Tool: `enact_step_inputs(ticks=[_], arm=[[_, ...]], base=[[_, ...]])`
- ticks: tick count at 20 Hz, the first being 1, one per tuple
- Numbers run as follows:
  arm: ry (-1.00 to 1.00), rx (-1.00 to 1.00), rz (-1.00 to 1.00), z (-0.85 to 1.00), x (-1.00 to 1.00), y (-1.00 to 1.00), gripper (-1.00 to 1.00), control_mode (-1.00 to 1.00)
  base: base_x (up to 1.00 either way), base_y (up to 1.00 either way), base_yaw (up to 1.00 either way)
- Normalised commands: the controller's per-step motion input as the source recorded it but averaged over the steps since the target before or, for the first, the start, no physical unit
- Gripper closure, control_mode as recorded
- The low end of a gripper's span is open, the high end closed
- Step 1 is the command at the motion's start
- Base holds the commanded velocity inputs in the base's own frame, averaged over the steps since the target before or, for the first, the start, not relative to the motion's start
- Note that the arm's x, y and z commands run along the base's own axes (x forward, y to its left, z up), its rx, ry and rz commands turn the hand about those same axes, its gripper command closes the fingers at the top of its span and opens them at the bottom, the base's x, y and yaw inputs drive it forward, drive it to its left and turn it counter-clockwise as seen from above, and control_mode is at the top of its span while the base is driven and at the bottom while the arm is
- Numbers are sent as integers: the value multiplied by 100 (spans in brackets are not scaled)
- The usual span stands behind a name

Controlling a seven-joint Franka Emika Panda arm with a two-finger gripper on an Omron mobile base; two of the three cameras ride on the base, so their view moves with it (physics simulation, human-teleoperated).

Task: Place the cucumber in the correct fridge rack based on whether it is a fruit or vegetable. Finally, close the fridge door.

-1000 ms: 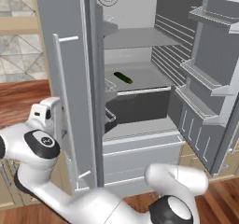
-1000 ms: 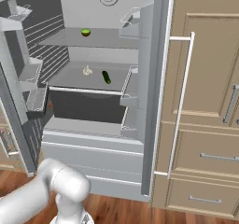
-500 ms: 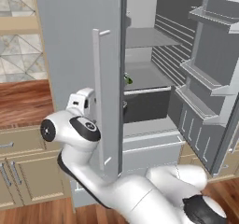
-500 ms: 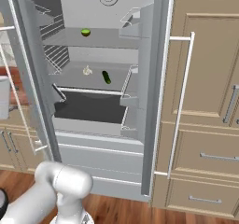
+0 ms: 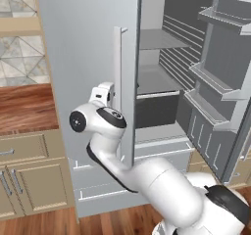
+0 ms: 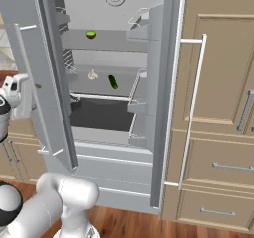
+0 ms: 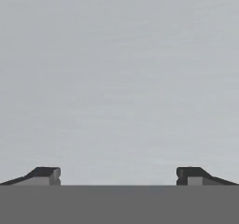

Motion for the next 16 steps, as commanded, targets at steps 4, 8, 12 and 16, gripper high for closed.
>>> enact_step_inputs(ticks=[4, 8, 12, 16], arm=[[-8, 2, 0, 1, 54, -21, -100, -100], [-7, 2, 0, 0, 52, -20, -100, -100], [-6, 2, 0, 0, 47, -20, -100, -100], [-7, 3, 0, 0, 47, -21, -100, -100]], base=[[0, 0, 0], [0, 0, 0], [0, 0, 0], [0, 0, 0]])
